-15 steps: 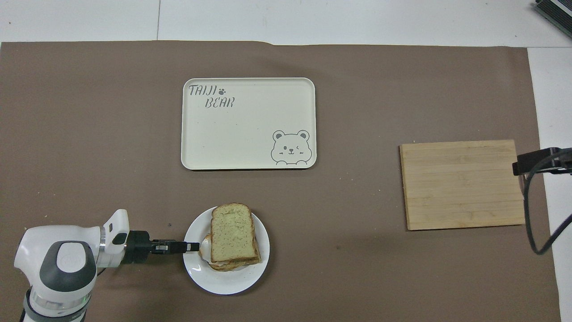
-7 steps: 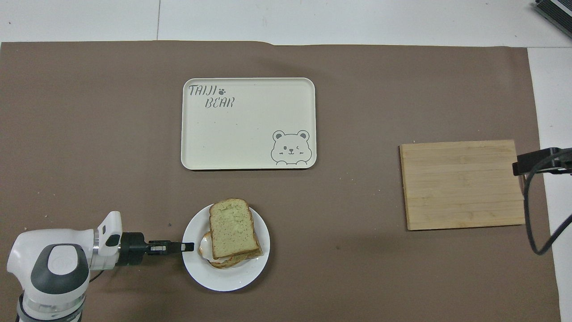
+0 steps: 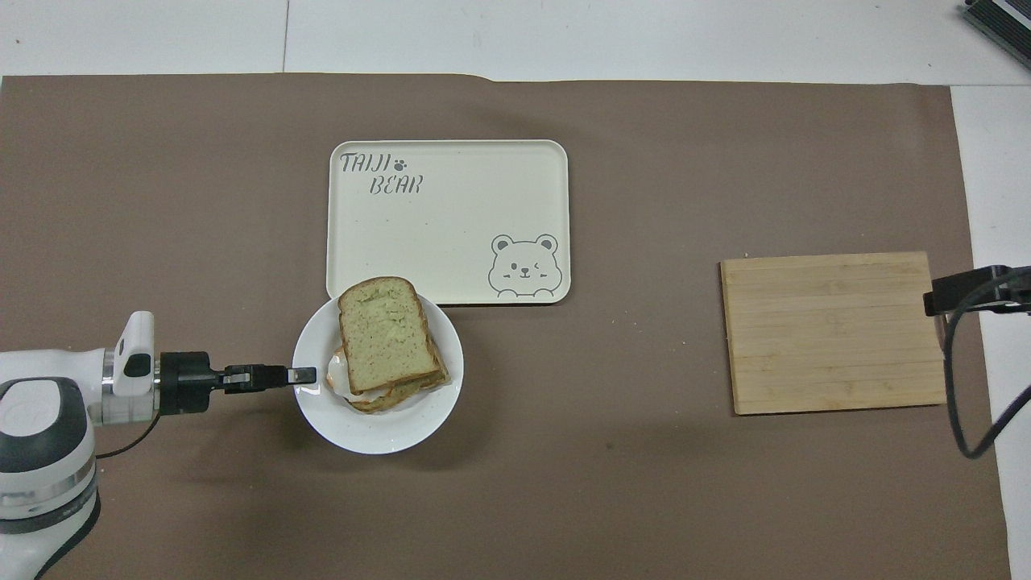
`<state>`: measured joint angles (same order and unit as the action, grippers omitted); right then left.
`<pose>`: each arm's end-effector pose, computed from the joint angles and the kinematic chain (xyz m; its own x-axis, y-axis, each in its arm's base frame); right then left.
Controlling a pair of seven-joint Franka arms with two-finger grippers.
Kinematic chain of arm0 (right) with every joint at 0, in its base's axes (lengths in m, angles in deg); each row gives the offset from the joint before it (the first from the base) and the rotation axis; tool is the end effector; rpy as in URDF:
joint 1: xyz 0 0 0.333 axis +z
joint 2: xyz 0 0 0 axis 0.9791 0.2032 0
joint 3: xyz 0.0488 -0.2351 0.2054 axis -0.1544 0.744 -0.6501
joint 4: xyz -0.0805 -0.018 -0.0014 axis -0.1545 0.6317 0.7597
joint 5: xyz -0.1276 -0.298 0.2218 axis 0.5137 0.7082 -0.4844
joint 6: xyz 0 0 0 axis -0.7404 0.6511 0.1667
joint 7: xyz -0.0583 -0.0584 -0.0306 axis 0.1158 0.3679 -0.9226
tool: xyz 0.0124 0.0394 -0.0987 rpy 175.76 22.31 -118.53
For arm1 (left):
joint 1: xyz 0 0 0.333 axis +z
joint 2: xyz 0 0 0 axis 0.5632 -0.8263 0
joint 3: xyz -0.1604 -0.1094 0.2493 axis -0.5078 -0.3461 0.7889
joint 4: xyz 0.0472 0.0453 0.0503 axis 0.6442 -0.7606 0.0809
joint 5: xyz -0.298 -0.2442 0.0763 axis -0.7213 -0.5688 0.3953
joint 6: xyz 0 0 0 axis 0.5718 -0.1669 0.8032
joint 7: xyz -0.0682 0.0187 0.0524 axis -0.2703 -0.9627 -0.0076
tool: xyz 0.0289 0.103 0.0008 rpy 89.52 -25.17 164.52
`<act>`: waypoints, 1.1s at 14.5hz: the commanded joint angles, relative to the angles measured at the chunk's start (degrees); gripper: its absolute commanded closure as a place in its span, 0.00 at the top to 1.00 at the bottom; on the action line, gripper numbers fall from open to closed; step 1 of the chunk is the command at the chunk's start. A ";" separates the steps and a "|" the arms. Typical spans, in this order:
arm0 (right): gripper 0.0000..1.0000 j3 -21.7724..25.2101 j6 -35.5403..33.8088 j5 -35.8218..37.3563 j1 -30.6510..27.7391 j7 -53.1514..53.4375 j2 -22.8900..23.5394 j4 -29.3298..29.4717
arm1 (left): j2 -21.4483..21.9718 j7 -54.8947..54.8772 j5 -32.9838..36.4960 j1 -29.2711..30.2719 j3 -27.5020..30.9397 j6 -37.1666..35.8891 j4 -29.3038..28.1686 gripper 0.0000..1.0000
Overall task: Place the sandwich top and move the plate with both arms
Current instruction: 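Push the plate with the left gripper onto the bear tray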
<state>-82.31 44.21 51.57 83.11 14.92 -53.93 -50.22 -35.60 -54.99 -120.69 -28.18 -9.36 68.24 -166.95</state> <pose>0.5191 -0.0212 0.6531 0.9992 -0.0222 -0.0344 -0.0212 -0.9993 0.0309 0.4631 -0.0279 0.3285 0.9996 0.0110 0.0264 -0.0166 -0.5316 0.8468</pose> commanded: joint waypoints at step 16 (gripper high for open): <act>1.00 -0.23 0.86 -1.50 -0.71 -0.15 -0.88 -1.13 | -27.10 14.33 -1.86 -10.75 -5.15 18.92 31.03 0.00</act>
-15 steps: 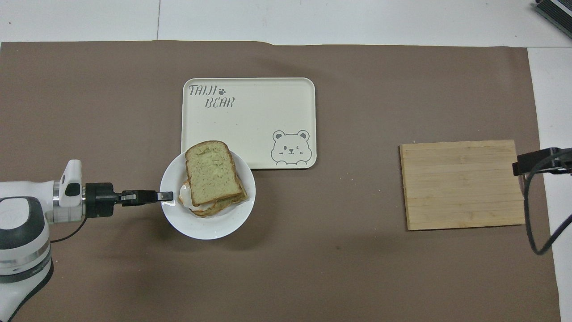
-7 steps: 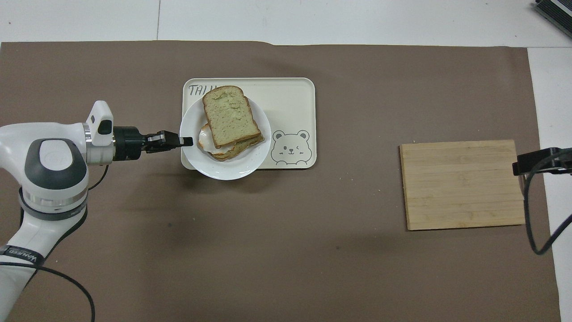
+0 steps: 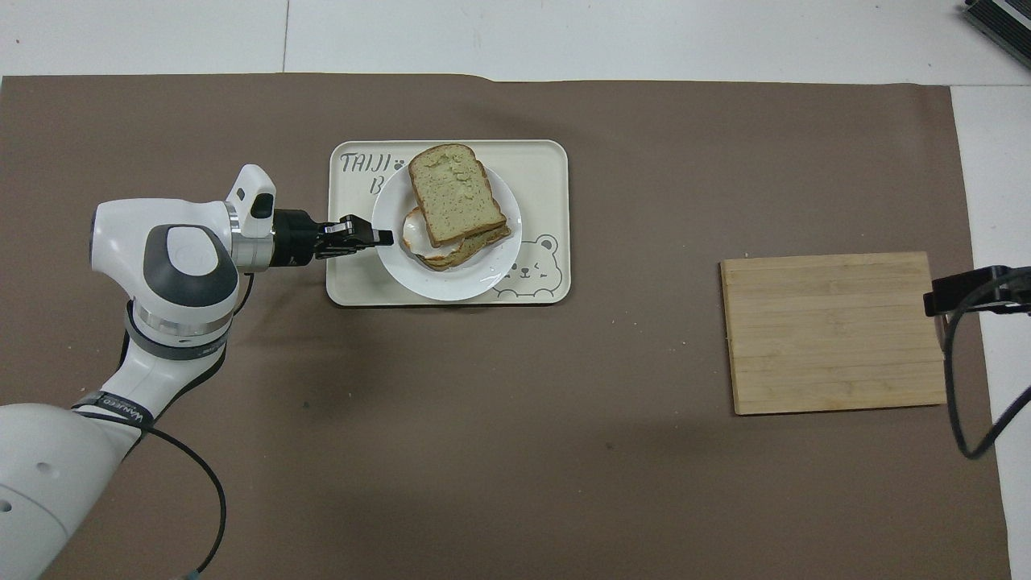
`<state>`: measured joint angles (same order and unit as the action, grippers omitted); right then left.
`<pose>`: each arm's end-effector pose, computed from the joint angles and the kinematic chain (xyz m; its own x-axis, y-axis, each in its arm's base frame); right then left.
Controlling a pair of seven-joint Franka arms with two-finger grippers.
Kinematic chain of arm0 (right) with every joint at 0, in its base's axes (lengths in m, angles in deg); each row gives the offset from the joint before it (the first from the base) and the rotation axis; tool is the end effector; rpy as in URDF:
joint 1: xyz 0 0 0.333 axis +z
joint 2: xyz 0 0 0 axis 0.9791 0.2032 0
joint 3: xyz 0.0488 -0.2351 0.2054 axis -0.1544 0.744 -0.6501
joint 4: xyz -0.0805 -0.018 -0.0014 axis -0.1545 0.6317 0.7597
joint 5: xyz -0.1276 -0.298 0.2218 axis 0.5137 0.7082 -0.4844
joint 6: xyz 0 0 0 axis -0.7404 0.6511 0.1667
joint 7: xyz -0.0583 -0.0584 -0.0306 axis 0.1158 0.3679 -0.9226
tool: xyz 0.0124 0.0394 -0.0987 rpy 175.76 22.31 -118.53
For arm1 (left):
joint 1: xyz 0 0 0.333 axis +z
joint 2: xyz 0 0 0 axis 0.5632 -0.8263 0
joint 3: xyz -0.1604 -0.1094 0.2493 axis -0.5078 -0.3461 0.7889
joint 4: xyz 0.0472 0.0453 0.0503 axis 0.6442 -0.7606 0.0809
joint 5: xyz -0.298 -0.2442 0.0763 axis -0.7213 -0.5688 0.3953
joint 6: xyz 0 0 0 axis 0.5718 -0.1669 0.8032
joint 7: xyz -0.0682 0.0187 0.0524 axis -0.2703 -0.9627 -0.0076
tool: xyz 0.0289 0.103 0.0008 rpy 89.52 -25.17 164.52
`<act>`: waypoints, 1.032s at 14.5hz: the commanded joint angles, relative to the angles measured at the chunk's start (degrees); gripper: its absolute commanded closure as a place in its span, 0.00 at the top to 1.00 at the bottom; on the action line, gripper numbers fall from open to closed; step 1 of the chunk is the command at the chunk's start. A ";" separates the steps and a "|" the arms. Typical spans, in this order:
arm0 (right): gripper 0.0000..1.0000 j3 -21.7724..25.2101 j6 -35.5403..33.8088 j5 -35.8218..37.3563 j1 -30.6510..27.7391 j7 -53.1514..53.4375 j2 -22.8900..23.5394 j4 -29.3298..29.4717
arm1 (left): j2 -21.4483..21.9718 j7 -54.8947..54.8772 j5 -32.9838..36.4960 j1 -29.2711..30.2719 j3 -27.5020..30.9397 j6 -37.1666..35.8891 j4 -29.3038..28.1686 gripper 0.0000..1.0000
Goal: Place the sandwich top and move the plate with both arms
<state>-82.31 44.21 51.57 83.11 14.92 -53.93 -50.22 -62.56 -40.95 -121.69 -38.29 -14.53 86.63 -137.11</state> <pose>0.5191 -0.0212 0.6531 0.9992 -0.0222 -0.0344 -0.0212 -0.9993 0.0309 0.6212 -0.1416 0.2880 0.9924 0.1212 0.0228 0.0580 -0.6217 0.7811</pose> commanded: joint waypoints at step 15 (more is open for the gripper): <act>1.00 -0.23 0.86 -1.50 -0.71 -0.15 -0.88 -1.13 | 5.12 9.70 39.88 -0.65 1.07 4.33 7.07 1.00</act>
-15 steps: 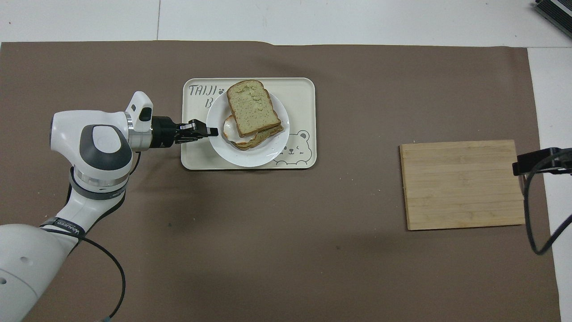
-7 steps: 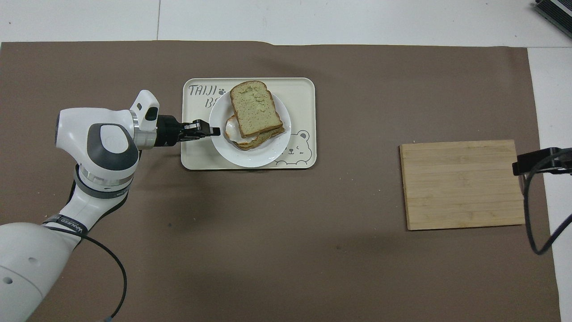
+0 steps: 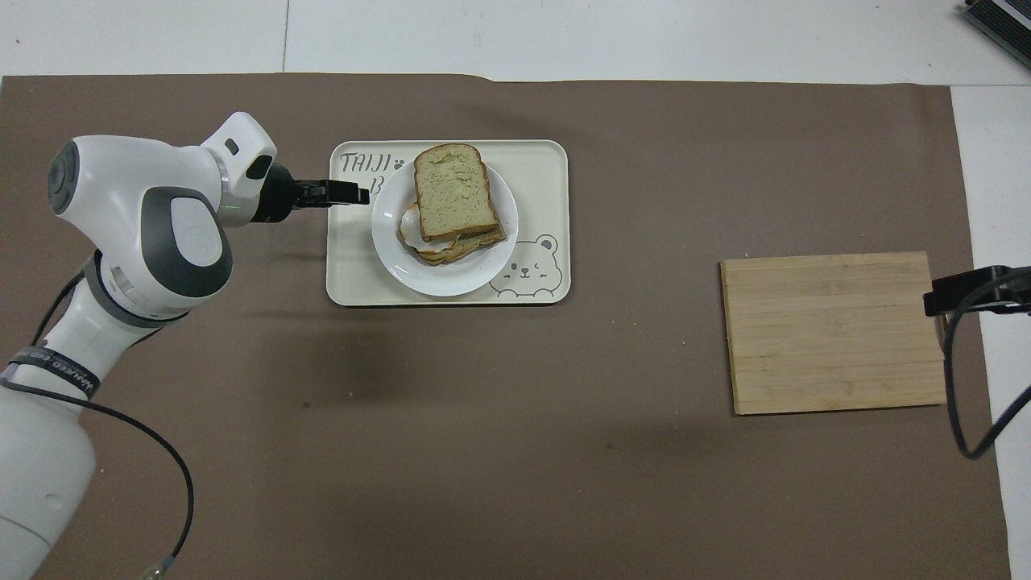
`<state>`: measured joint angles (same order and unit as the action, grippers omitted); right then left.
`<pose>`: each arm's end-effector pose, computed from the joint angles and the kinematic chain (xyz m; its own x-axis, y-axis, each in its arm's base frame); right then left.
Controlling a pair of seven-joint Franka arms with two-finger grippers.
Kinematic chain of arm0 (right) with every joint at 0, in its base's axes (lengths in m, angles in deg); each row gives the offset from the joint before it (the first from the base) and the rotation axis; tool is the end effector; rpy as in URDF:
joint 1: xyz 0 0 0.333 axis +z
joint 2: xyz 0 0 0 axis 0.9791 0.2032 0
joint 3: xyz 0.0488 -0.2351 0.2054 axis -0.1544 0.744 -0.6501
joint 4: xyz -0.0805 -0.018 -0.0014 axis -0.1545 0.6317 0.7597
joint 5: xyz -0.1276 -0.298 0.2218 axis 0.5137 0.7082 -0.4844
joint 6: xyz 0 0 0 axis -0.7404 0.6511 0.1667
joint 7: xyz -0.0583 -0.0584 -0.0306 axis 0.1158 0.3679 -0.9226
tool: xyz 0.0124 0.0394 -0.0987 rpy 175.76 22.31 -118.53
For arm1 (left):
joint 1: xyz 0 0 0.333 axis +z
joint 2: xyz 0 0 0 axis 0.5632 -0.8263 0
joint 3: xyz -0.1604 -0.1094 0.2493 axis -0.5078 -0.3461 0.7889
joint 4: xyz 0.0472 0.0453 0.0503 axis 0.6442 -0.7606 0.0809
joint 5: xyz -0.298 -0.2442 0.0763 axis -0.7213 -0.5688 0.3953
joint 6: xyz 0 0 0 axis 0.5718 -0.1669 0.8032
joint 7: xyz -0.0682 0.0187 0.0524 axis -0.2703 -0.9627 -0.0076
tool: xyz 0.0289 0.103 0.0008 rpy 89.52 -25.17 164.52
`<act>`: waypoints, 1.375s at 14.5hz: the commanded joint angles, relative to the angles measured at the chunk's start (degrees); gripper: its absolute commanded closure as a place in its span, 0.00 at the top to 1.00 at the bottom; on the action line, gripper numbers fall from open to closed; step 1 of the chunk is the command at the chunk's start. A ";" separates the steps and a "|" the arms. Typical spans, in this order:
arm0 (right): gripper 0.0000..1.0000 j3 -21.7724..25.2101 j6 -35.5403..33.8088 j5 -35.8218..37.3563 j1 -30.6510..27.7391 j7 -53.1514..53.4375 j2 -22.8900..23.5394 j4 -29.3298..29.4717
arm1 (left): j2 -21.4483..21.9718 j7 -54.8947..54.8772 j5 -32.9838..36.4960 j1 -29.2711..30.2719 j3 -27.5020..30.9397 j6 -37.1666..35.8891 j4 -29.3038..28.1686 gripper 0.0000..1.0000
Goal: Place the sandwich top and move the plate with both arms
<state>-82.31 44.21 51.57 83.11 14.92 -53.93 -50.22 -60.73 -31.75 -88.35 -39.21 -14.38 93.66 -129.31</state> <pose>0.5191 -0.0212 0.6531 0.9992 -0.0222 -0.0344 -0.0212 -0.9993 0.0309 0.6619 -0.1355 0.3699 0.9554 -0.1075 0.2750 -0.2195 -0.8814 0.4183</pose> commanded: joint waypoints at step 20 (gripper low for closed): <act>1.00 -0.23 0.86 -1.50 -0.71 -0.15 -0.88 -1.13 | 23.42 12.54 31.19 1.50 8.04 -57.40 19.67 1.00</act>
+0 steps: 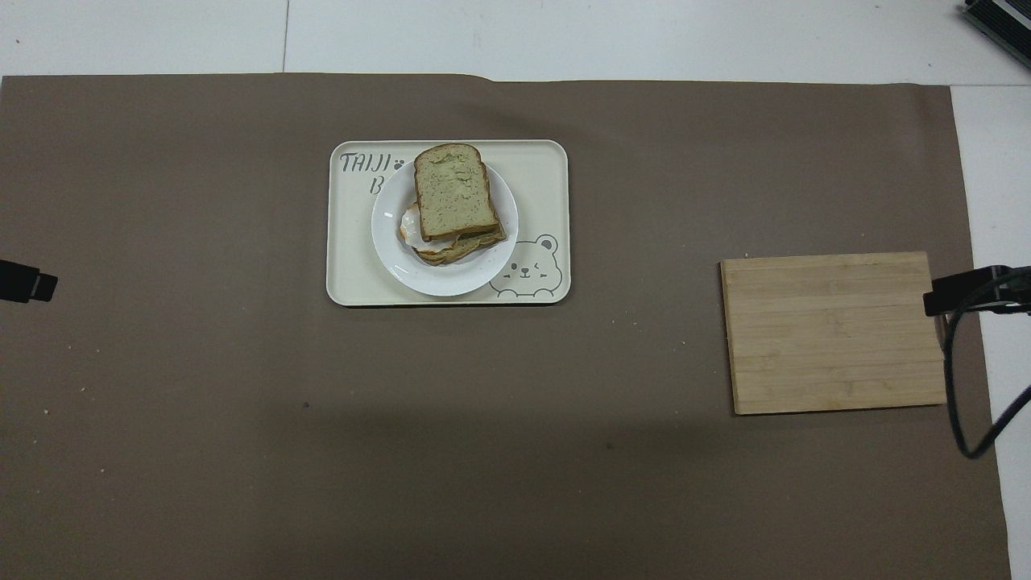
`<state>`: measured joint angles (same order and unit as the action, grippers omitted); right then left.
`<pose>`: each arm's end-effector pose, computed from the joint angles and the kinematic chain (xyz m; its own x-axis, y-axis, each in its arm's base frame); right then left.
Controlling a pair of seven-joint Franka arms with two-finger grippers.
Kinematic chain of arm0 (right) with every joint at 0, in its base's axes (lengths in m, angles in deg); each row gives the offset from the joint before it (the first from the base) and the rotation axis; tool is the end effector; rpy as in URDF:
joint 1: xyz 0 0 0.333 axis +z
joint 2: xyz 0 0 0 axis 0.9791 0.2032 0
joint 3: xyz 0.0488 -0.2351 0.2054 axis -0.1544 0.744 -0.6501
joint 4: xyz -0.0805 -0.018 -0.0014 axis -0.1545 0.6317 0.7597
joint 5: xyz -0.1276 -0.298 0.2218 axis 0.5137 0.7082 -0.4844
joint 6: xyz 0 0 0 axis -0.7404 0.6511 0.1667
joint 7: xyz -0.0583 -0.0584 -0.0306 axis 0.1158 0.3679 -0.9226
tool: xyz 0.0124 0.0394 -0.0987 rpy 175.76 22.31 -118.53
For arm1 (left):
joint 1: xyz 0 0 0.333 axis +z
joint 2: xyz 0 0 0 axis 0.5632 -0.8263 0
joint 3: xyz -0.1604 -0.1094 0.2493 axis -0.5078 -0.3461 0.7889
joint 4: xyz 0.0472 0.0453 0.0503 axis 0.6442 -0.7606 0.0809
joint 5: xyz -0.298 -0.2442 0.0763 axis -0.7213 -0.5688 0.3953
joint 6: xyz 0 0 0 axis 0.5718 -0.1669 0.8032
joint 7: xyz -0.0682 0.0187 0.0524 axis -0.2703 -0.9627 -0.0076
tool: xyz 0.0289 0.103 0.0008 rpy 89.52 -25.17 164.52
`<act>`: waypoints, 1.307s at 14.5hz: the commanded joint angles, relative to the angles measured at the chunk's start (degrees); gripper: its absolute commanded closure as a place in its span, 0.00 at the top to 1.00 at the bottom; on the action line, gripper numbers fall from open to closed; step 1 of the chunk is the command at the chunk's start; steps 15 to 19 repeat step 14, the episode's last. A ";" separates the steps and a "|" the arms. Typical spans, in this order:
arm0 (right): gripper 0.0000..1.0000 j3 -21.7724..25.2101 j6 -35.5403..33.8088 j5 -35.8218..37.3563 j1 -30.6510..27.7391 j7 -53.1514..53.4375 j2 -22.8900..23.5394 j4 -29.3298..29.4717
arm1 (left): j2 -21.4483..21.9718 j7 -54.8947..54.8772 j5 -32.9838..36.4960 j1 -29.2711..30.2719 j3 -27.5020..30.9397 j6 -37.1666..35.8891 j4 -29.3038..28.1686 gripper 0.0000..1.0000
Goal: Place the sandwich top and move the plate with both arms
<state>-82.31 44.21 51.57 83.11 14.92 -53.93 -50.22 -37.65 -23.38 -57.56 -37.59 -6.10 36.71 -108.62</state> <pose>0.5191 -0.0212 0.6531 0.9992 -0.0222 -0.0344 -0.0212 -0.9993 0.0309 0.5303 -0.0205 0.6937 0.9697 -0.2443 -0.0005 -0.2442 -0.9693 0.0288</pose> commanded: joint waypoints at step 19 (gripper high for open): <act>1.00 -0.23 0.86 -1.42 -0.71 -0.15 -0.88 -1.13 | 1.32 4.25 1.11 0.06 0.03 0.61 -2.35 1.00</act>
